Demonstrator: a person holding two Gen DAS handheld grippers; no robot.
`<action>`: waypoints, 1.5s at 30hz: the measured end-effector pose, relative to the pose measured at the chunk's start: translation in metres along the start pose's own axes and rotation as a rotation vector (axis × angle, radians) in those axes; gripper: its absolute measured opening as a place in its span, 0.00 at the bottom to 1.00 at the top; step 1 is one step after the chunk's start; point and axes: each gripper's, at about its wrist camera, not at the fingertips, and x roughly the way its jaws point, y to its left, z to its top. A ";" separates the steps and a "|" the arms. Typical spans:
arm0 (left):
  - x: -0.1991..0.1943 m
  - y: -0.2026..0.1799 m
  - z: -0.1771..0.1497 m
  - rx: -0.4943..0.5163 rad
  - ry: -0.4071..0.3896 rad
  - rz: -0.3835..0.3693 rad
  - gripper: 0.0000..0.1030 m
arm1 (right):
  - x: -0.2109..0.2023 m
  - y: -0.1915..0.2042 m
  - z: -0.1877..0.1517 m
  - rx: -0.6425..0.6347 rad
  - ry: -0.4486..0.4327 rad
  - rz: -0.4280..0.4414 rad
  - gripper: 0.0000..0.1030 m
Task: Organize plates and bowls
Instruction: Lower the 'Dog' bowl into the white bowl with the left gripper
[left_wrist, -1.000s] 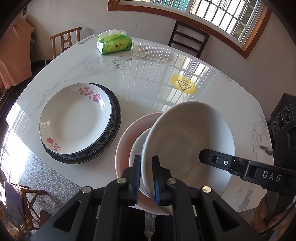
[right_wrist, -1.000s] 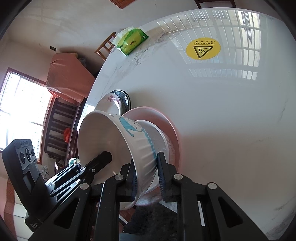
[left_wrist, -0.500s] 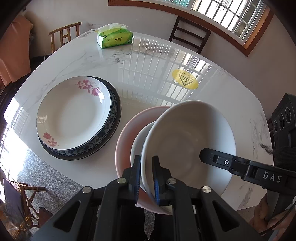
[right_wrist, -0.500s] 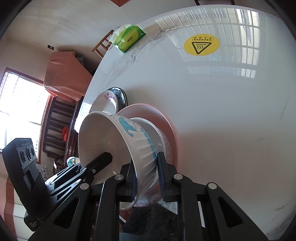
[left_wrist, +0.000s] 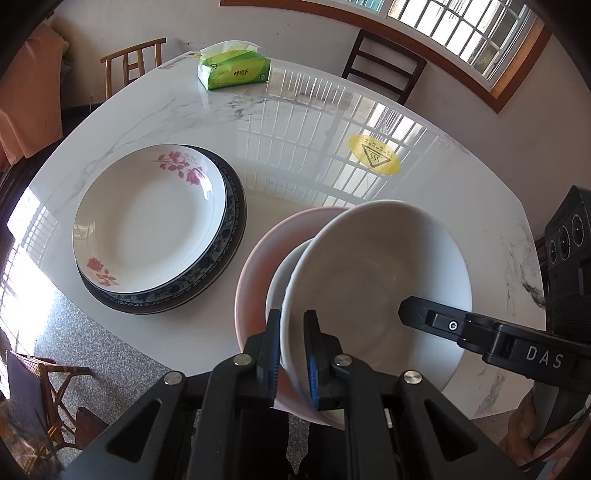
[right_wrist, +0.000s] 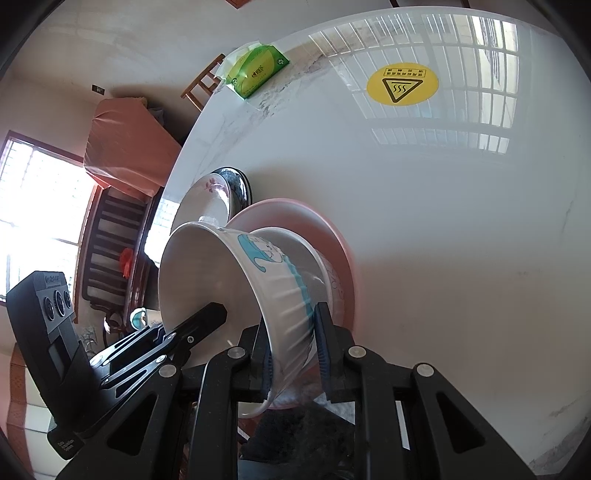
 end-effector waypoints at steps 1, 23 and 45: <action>0.000 0.000 0.000 0.001 -0.001 0.000 0.12 | 0.001 0.000 0.001 0.000 0.002 -0.001 0.19; -0.006 0.009 0.001 -0.020 -0.010 0.000 0.12 | -0.011 0.002 0.001 -0.022 -0.069 -0.015 0.29; 0.004 0.012 0.010 0.029 -0.035 0.002 0.16 | -0.007 0.021 0.012 -0.192 -0.220 -0.112 0.11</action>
